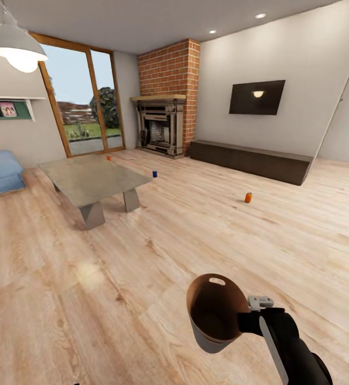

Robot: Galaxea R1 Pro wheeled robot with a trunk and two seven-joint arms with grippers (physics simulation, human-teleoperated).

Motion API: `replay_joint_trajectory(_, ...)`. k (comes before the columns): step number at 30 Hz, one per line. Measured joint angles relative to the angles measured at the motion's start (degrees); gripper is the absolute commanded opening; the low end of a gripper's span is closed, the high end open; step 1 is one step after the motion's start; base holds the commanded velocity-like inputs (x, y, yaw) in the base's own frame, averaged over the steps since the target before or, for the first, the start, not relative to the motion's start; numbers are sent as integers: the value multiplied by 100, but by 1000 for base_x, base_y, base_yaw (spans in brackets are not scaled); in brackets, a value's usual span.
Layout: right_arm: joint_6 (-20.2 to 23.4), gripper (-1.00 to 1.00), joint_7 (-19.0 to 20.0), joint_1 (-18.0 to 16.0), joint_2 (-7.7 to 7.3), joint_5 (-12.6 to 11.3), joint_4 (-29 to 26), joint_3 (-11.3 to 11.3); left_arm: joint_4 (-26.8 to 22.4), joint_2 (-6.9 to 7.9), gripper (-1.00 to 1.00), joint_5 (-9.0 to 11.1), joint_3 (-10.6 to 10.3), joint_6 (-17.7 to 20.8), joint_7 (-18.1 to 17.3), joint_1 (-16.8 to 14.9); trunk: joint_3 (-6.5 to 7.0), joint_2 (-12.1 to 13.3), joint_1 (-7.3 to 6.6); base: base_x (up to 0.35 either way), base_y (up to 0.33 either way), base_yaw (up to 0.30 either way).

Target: Put the three can of soda from the living room inside the tash can in the kitchen.

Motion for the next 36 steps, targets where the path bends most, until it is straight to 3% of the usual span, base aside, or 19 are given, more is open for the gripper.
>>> replay_joint_trajectory(11,0,-100,2,0,0,-49,0,1,0,0,100,0,0,0,0,0,0,0,0,329,-138,-37)
replay_joint_trajectory(16,0,-100,-1,0,0,36,0,-1,0,-1,100,0,0,0,0,0,0,0,0,342,-51,-236)
replay_joint_trajectory(36,0,-100,0,0,3,1,0,0,0,0,100,0,0,0,0,0,0,0,0,343,-9,-255)
